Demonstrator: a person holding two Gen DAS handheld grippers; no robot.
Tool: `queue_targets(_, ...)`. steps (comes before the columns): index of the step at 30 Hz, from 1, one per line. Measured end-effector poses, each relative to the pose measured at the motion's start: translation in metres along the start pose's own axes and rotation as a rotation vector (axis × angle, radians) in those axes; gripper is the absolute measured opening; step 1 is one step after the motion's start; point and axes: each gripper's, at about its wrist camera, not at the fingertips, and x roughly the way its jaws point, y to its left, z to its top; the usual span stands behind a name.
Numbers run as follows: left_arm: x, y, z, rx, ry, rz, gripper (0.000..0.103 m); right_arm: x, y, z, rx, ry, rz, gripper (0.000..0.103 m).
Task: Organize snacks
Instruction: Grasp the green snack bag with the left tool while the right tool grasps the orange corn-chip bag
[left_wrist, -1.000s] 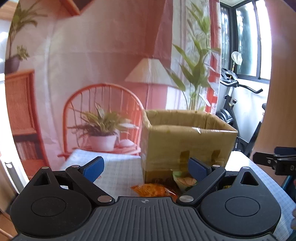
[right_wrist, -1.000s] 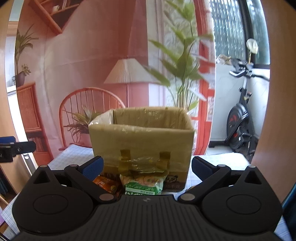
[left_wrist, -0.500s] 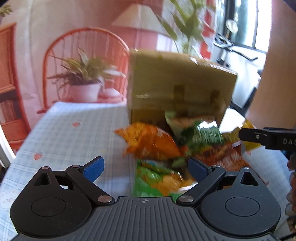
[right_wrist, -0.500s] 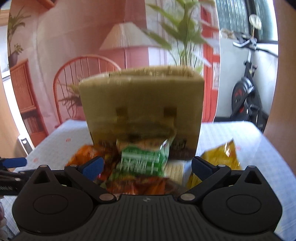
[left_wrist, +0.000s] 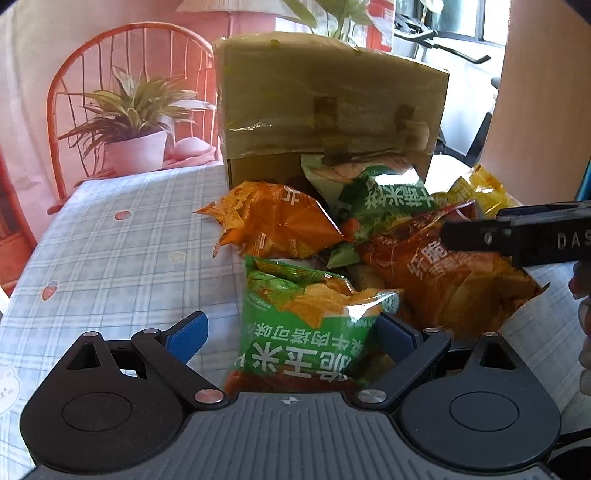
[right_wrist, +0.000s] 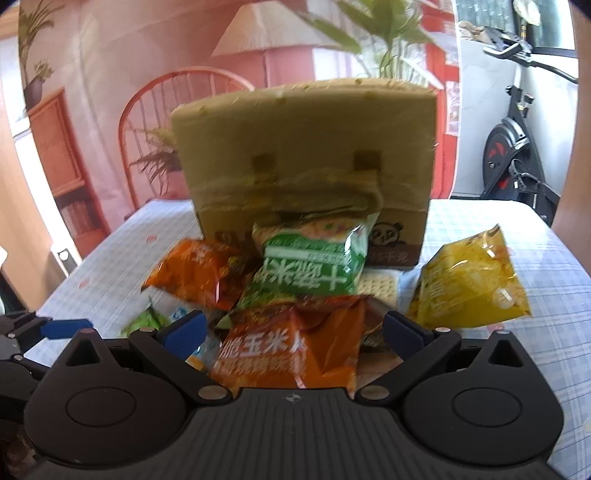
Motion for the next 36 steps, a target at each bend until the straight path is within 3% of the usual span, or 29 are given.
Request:
queue_targets(4, 0.003, 0.003, 0.000, -0.024, 0.002, -0.026, 0.094, 0.009, 0.008, -0.008, -0.017, 0.032, -0.004, 0.103)
queue_targets(17, 0.011, 0.010, -0.008, -0.101, 0.058, -0.110, 0.094, 0.018, 0.013, -0.020, -0.037, 0.073, -0.045, 0.095)
queue_targets(24, 0.014, 0.005, -0.010, -0.075, 0.050, -0.082, 0.094, 0.017, 0.017, -0.022, -0.040, 0.060, -0.046, 0.091)
queue_targets(26, 0.013, 0.006, -0.011, -0.082, 0.043, -0.083, 0.091, 0.017, 0.018, -0.022, -0.048, 0.061, -0.049, 0.091)
queue_targets(30, 0.009, 0.011, -0.011, -0.111, 0.013, -0.095, 0.071, 0.017, 0.021, -0.023, -0.058, 0.065, -0.035, 0.091)
queue_targets(36, 0.005, 0.018, -0.008, -0.152, -0.013, -0.084, 0.067, 0.019, 0.024, -0.027, -0.081, 0.068, -0.043, 0.091)
